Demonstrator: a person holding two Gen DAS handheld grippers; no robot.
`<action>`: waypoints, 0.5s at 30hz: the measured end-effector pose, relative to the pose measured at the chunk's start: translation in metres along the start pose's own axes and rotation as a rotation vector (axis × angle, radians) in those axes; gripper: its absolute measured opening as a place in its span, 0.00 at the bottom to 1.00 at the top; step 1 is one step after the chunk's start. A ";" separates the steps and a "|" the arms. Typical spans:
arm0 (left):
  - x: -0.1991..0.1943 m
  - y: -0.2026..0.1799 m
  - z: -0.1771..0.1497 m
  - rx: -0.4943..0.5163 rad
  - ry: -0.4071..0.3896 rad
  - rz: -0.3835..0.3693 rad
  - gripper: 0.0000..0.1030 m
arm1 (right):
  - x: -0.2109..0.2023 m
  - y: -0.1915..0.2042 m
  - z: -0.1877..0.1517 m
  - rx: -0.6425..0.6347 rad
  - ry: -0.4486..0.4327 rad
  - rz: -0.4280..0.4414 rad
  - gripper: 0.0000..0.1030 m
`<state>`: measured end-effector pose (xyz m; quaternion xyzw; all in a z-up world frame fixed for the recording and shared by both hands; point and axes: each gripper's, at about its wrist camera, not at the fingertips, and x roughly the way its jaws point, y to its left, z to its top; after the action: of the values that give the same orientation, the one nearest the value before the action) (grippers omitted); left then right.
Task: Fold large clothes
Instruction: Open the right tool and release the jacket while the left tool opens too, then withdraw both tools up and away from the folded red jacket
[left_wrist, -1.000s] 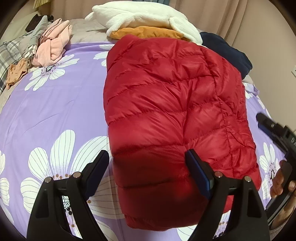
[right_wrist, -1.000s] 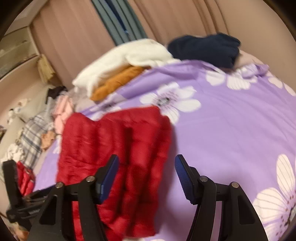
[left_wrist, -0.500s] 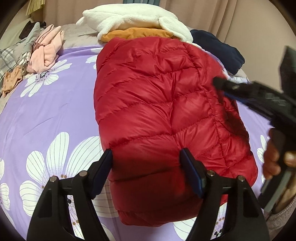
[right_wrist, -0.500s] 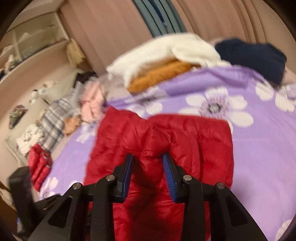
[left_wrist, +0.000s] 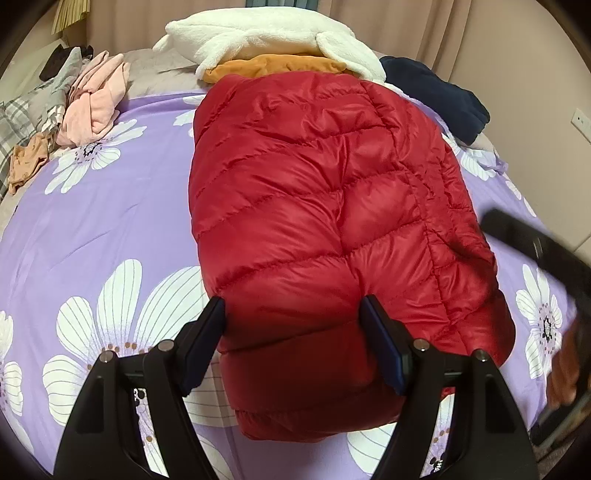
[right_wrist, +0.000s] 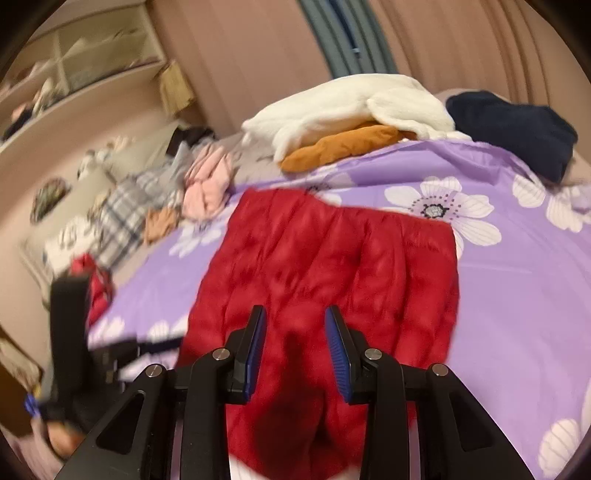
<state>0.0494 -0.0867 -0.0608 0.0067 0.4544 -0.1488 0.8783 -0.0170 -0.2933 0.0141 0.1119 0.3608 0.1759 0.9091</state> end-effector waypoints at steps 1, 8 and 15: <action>0.000 -0.001 0.000 0.000 0.001 0.003 0.72 | 0.000 0.001 -0.006 -0.013 0.014 -0.009 0.35; 0.002 -0.007 -0.004 0.017 -0.002 0.028 0.72 | 0.028 -0.018 -0.024 0.020 0.105 -0.081 0.35; -0.005 -0.008 -0.013 0.023 0.006 0.035 0.72 | 0.025 -0.018 -0.029 0.042 0.098 -0.095 0.35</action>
<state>0.0344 -0.0911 -0.0637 0.0253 0.4550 -0.1385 0.8793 -0.0160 -0.2973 -0.0283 0.1052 0.4134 0.1301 0.8950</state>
